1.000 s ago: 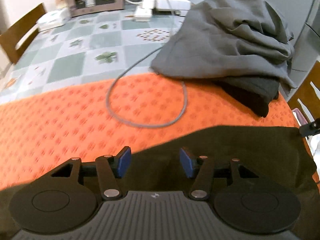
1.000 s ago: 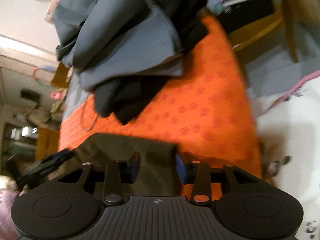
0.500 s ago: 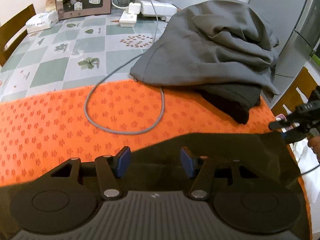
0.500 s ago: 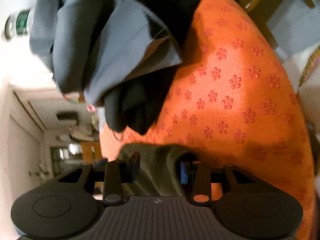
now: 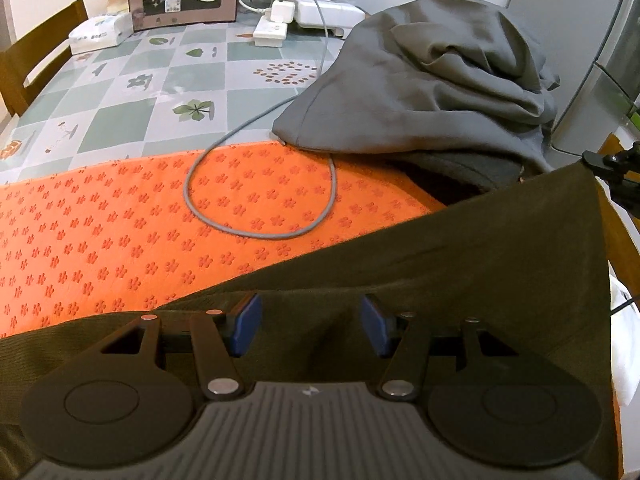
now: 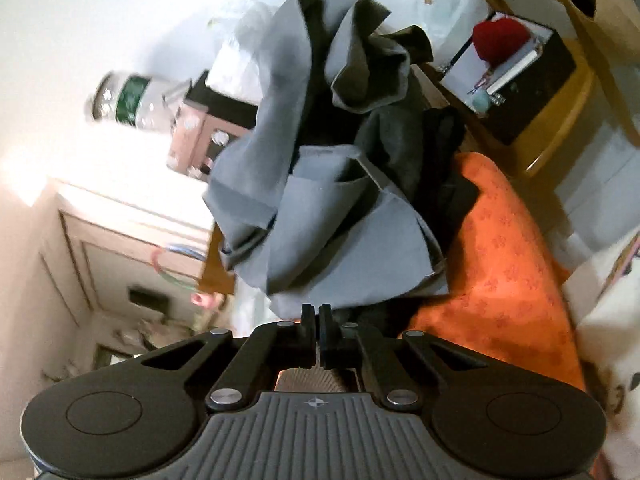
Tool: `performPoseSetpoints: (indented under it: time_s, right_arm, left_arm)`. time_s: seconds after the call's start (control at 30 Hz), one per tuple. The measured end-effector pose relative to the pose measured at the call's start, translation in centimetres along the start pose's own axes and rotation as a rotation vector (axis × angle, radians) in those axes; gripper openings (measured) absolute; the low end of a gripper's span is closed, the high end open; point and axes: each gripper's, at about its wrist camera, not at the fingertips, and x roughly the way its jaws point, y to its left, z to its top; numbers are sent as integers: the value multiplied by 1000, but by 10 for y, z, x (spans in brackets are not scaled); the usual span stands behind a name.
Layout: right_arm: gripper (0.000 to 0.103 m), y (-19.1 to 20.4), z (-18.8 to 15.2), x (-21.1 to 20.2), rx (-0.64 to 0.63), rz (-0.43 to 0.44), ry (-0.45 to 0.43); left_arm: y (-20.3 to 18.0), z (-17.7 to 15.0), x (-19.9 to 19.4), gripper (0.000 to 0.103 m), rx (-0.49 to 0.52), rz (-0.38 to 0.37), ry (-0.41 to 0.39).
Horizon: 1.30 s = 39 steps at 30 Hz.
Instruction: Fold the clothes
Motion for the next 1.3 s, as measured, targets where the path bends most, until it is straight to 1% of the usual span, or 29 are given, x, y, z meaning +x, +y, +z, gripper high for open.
performPoseSetpoints:
  time_s: [0.03,0.13,0.27,0.47,0.53,0.57,0.6,0.63,0.83,0.97,1.03,1.13,1.3]
  right_arm:
    - [4,2,0,1,-10,-16,-4]
    - [4,1,-1,-4,2,-19,-68]
    - [4,0,10,0,-38,-116,-115]
    - [5,-5,5,28,-178,-314,-53]
    - [11,-3,2,33,-222,-376,-39]
    - [15,-1,1,34,-244,-405,-37]
    - [25,2,0,33,-257,-416,-30]
    - [31,5,-1,30,-270,-426,-29]
    - [31,37,-18,-1,-355,-434,-11]
    - [32,64,-40,-25,-422,-433,4]
    - [36,76,-54,-36,-441,-416,13]
    - [38,90,-78,-47,-463,-386,31]
    - [39,104,-122,-55,-511,-350,101]
  left_arm:
    - [0,0,0,62,0,0,0]
    - [-1,2,0,62,8,2,-7]
    - [1,3,2,62,5,16,-5]
    - [8,-5,-8,62,-28,46,-3]
    - [9,-11,-16,62,-48,59,-6]
    - [10,-15,-22,63,-60,65,-9]
    - [11,-19,-27,64,-73,72,-13]
    - [12,-23,-33,64,-86,78,-16]
    - [14,-55,-78,65,-176,120,-58]
    - [15,-81,-111,65,-214,157,-84]
    - [16,-97,-129,66,-223,179,-94]
    - [21,-122,-154,67,-243,214,-104]
    - [42,-171,-201,69,-296,282,-104]
